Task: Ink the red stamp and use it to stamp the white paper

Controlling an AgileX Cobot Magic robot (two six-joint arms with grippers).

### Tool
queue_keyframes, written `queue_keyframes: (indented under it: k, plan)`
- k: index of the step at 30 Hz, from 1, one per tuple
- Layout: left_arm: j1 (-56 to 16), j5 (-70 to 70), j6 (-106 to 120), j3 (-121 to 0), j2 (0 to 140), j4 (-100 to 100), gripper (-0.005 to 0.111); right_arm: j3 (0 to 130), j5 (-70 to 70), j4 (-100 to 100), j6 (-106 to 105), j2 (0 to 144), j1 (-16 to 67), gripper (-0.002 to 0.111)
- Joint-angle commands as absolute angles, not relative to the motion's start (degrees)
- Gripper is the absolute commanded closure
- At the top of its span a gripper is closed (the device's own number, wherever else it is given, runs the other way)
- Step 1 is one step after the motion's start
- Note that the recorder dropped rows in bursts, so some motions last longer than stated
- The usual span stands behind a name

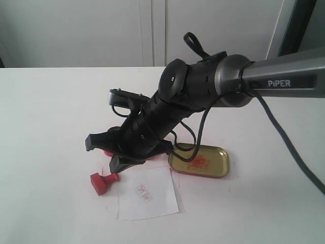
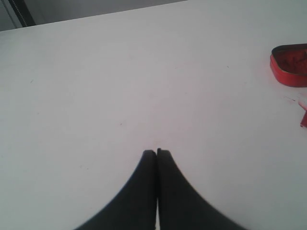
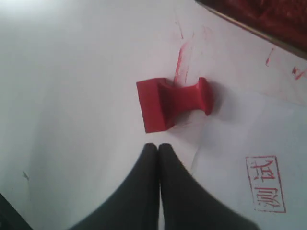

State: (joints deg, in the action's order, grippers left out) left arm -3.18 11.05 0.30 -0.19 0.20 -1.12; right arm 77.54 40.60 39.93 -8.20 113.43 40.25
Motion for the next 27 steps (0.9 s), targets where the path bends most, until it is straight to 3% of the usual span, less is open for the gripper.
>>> queue_keyframes:
  k: [1, 14, 27]
  plan:
    - [-3.1, 10.8, 0.5, 0.0, 0.0, -1.0, 0.107, 77.3, 43.4, 38.8, -8.1, 112.6, 40.0, 0.108]
    - [-3.1, 10.8, 0.5, 0.0, 0.0, -1.0, 0.107, 77.3, 46.0, 35.2, -6.1, 112.6, 40.0, 0.108]
    - [-3.1, 10.8, 0.5, 0.0, 0.0, -1.0, 0.107, 77.3, 46.1, 17.9, 8.5, 110.0, 39.8, 0.108]
